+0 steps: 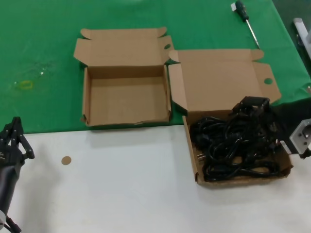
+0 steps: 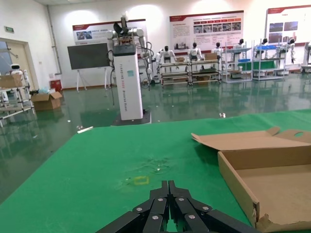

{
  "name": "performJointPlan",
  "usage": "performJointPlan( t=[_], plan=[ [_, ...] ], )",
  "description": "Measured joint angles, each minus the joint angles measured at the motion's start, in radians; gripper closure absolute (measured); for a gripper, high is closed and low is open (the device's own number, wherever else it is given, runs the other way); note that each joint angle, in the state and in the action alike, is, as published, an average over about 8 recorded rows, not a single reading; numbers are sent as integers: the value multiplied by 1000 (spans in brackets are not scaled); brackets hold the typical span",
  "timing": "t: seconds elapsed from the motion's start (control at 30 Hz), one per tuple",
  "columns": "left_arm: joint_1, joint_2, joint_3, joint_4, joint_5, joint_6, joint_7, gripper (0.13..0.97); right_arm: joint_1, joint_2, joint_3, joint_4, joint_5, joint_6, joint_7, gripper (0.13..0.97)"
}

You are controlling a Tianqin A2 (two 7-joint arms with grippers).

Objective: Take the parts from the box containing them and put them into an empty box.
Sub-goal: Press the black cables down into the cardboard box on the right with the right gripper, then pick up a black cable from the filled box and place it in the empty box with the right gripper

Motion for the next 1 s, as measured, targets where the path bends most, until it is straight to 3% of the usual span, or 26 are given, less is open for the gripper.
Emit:
performJointPlan(
  t=[0.27, 0.53, 0.67, 0.93, 1.0],
  plan=[
    [0, 0, 0, 0, 0, 0, 0, 945, -13, 3, 13, 1, 1, 1, 13, 396],
    [0, 0, 0, 0, 0, 0, 0, 945, -43, 12, 20, 17, -2, 5, 28, 619],
    [0, 0, 0, 0, 0, 0, -1, 945, -54, 15, 23, 25, -3, 8, 38, 619],
    [0, 0, 0, 0, 0, 0, -1, 945, -70, 18, 29, 36, 0, 9, 53, 800],
    [0, 0, 0, 0, 1, 0, -1, 945, -72, 20, 32, 40, 4, 6, 58, 812]
  ],
)
